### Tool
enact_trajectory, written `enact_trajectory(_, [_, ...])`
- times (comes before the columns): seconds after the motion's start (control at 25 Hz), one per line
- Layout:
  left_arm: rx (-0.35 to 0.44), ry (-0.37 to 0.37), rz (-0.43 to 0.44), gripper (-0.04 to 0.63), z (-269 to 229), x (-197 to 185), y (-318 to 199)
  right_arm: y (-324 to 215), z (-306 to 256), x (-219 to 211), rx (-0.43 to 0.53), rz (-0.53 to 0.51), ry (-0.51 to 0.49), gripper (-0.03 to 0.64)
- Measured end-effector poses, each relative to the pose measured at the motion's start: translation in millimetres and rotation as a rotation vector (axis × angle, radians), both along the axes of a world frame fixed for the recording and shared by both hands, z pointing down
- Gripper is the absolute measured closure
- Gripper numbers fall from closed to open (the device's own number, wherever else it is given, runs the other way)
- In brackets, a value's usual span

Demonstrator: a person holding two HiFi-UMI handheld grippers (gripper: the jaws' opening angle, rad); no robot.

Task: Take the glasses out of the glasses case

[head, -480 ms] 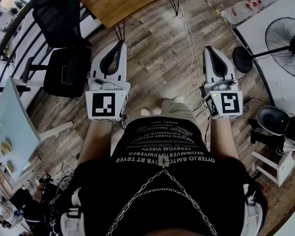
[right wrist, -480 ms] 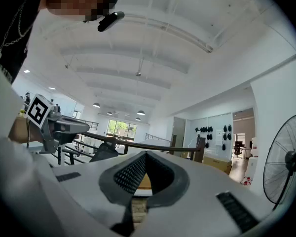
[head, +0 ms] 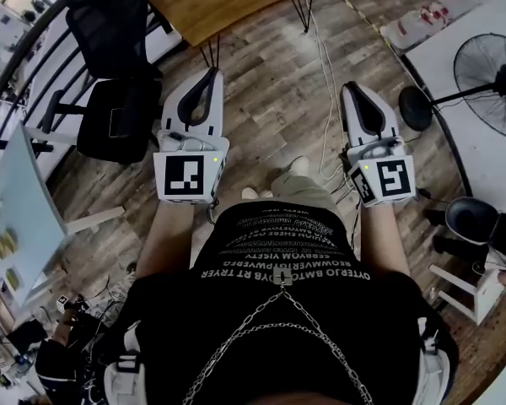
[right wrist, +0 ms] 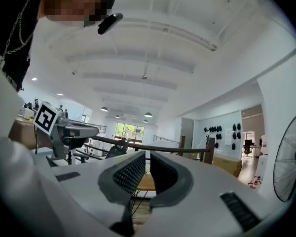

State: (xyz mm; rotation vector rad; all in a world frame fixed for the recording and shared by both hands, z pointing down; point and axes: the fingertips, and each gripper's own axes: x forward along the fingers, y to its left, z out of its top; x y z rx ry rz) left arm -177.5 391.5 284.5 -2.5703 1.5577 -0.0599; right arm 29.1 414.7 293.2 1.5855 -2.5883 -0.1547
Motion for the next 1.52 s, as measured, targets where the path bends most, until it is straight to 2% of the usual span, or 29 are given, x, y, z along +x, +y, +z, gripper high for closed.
enact_trajectory(0.04, [-0.002,-0.003,-0.007,0.571,1.8,0.9,0.9,1.3,1.2,0.5,-0.004,-0.004,-0.004,0.595])
enact_trajectory(0.2, [0.010,-0.041,-0.011,0.571,7.8,11.7,4.9,2.2,6.0,6.4,-0.023,-0.018,-0.032,0.509])
enact_trajectory(0.32, [0.003,-0.024,-0.010,0.571,9.1,13.5,4.2,-4.1,8.0,5.0,-0.019,-0.025,-0.040,0.483])
enact_trajectory(0.48, [0.007,0.013,-0.011,0.571,5.6,15.6,-3.8,-15.3,15.3,6.1,-0.020,-0.046,-0.033,0.477])
enact_trajectory(0.8, [-0.020,-0.038,-0.042,0.571,9.8,25.9,-50.2,-66.0,26.4,22.6,-0.041,-0.062,-0.059,0.469])
enact_trajectory(1.52, [-0.073,-0.024,-0.053,0.571,32.7,53.3,-149.1,-165.1,43.9,48.9,-0.086,-0.101,-0.039,0.465])
